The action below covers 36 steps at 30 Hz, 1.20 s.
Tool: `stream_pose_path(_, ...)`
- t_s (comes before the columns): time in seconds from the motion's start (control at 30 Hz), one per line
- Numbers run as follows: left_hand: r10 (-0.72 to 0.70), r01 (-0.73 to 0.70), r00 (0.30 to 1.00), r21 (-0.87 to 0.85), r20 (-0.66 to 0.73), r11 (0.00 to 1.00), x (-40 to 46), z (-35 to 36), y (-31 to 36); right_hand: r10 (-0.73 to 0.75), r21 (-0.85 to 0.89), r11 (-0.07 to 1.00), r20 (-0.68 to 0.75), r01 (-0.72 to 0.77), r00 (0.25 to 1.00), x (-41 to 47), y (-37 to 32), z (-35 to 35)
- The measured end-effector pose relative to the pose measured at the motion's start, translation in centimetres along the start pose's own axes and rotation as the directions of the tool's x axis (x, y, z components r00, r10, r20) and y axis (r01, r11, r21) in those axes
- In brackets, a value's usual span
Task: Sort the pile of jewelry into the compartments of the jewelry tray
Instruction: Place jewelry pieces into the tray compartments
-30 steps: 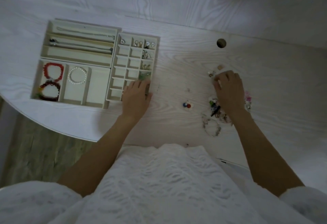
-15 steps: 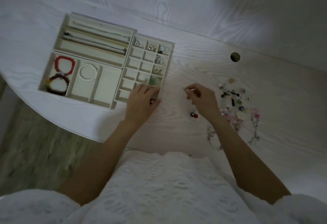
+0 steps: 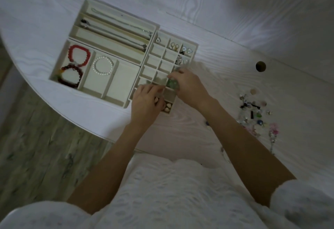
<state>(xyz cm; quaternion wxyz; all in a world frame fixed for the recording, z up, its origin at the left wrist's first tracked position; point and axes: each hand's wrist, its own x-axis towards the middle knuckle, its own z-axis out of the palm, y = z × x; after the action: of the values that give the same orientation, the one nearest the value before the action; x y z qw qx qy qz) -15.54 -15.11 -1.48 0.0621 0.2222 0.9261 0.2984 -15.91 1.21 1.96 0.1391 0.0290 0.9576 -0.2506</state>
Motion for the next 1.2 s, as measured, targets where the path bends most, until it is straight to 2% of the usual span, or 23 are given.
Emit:
stream_pose_path(0.1,-0.006,0.006,1.0,0.005,0.001,1.0,0.4,-0.1,-0.3,0.018,0.207,0.978,-0.13,0.01,0.991,-0.8,0.7,0.0)
stream_pose_path(0.17,-0.001,0.001,1.0,0.004,-0.003,1.0,0.6,0.0,-0.5,0.083,0.258,0.966,-0.221,-0.024,0.972,-1.8,1.4,-0.1)
stream_pose_path(0.3,0.042,-0.042,0.999,0.022,0.008,0.999,1.7,0.0,-0.9,0.168,0.134,0.982,-0.255,-0.137,0.952,-3.4,2.1,1.0)
stream_pose_path(0.47,0.205,-0.217,0.974,0.133,0.101,0.967,4.0,-0.6,-0.8,0.047,-0.115,0.989,-0.37,-0.096,0.928,-2.2,1.1,2.1)
stream_pose_path(0.63,0.294,-0.338,0.932,0.216,0.21,0.916,5.3,-0.6,-1.1,0.015,-0.278,0.954,-0.322,-0.11,0.947,-1.1,1.0,2.4)
stream_pose_path(0.8,0.385,-0.431,0.895,0.224,0.224,0.874,6.2,-0.9,-1.7,0.028,-0.174,0.981,-0.333,-0.091,0.943,-1.2,1.6,2.6)
stream_pose_path(0.97,0.427,-0.479,0.87,0.219,0.244,0.85,6.8,-0.9,-1.9,0.019,-0.216,0.973,-0.286,-0.084,0.958,-1.0,1.9,2.7)
stream_pose_path(1.2,0.504,-0.583,0.803,0.24,0.318,0.776,7.2,-1.6,-2.1,0.092,-0.169,0.975,-0.272,-0.142,0.958,-0.8,1.5,2.9)
